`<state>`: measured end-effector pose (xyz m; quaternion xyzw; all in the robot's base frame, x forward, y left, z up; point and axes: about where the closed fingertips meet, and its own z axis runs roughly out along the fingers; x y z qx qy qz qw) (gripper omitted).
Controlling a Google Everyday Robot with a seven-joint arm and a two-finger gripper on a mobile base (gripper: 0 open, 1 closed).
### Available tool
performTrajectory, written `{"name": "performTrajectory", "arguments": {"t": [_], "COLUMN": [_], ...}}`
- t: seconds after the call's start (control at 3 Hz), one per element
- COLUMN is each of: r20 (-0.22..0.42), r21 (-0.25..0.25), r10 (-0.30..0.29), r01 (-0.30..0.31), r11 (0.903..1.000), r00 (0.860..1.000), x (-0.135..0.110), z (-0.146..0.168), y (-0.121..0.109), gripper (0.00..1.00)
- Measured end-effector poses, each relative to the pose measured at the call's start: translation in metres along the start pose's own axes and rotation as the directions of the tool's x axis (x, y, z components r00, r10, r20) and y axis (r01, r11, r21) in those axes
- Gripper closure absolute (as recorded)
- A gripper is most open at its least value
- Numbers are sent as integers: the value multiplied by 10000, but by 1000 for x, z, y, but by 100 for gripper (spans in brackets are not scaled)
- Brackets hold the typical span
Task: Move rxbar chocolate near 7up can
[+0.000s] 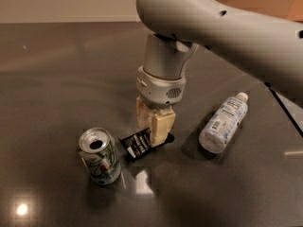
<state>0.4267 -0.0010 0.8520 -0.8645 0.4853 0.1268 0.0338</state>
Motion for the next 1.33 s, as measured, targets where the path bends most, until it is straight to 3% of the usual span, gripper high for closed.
{"name": "performTrajectory", "arguments": {"t": [0.67, 1.0, 1.33], "r20": [191, 189, 189], "r21": [-152, -60, -59], "r10": [-40, -43, -43], "r01": [43, 44, 44], "r11": [9999, 10000, 10000], "r00": [9998, 9998, 9998], "x": [-11, -12, -12], "z": [5, 5, 5], "y": [9, 8, 8], "gripper": [7, 0, 0]}}
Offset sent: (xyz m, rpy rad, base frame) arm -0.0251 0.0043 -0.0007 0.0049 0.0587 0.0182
